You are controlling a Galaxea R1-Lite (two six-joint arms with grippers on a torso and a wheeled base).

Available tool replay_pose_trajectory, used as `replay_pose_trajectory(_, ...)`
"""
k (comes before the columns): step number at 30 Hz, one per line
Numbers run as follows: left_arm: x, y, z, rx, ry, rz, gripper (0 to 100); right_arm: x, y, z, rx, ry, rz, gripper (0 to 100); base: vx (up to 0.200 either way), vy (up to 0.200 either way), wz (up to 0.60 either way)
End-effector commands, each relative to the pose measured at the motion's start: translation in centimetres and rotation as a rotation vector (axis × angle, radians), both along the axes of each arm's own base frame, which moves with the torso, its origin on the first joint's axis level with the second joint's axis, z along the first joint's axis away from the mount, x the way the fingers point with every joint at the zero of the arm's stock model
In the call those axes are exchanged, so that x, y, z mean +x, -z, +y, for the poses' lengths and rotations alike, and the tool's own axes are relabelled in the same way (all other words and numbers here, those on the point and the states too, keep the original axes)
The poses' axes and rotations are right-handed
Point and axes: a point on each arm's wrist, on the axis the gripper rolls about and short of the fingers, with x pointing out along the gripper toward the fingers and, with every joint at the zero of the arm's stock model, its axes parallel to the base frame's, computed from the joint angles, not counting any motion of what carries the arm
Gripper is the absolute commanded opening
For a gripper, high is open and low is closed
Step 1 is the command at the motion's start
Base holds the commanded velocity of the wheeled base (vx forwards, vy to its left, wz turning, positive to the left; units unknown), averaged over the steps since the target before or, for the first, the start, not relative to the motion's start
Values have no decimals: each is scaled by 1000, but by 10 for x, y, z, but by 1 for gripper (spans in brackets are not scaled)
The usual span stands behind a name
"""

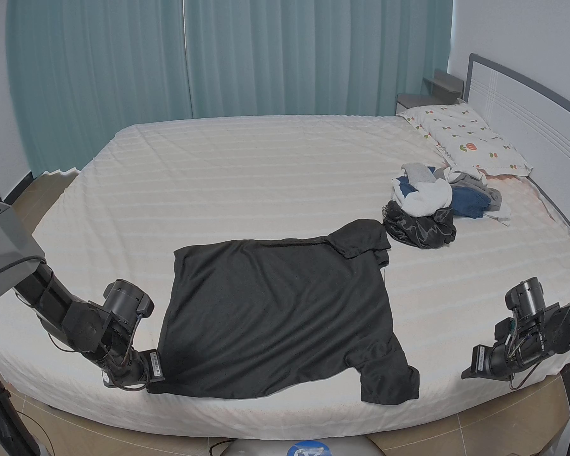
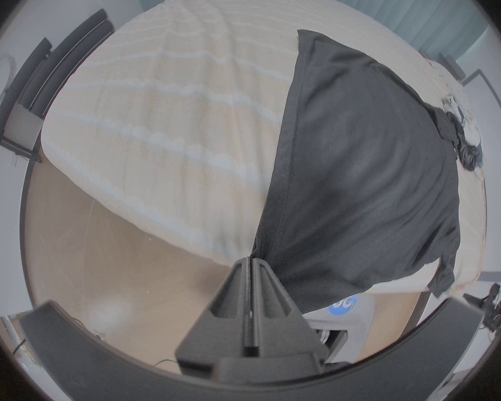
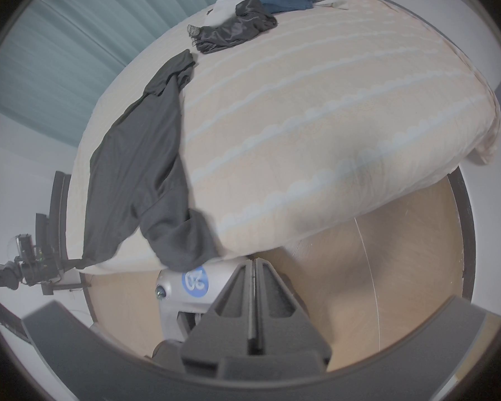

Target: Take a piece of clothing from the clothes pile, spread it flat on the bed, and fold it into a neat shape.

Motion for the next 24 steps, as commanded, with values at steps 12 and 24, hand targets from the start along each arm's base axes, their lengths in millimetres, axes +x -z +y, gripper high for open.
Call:
replay_pose_trajectory(12, -3, -4, 1, 13, 39, 34, 100, 26, 12, 3, 111, -71, -5, 100, 0, 0, 0)
replay_pose_trajectory(24, 7, -8, 1, -9, 21, -23, 100, 26, 42, 19, 202, -174, -147, 100, 0, 0, 0)
